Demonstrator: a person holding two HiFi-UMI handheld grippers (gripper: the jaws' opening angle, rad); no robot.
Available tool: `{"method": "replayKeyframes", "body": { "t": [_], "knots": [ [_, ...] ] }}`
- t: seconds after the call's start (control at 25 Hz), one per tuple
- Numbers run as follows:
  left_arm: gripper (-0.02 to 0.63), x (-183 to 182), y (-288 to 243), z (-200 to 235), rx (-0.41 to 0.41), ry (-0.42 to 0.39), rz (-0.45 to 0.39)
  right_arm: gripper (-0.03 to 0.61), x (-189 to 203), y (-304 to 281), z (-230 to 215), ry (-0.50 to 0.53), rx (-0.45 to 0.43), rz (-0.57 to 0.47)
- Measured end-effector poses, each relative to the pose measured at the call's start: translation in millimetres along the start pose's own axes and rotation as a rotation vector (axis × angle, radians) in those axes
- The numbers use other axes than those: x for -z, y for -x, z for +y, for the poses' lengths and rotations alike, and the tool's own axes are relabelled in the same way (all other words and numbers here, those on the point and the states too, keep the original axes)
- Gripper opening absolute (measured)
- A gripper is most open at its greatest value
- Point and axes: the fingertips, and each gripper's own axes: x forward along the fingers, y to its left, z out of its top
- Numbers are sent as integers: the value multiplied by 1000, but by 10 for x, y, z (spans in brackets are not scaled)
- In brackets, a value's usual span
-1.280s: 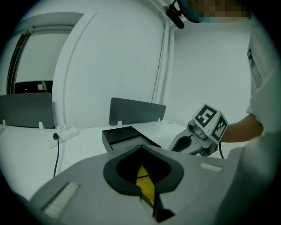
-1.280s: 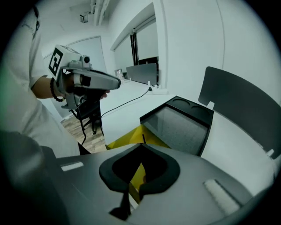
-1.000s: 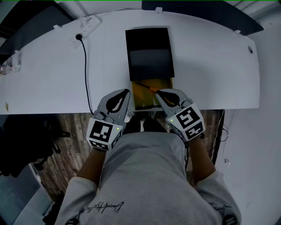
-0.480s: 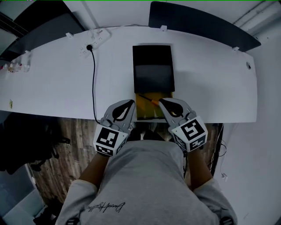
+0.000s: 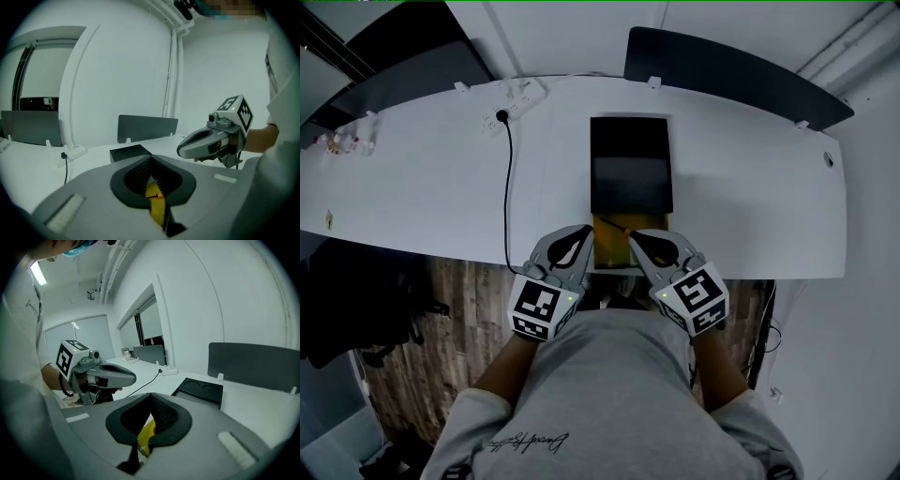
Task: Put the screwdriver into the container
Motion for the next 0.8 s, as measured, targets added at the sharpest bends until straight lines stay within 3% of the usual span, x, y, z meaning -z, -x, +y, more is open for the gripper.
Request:
{"method": "replayKeyframes", "body": {
  "t": [0.8],
  "knots": [
    [0, -30, 54, -22, 9, 3, -9, 14, 39, 36, 51, -2, 10, 7]
  ]
}}
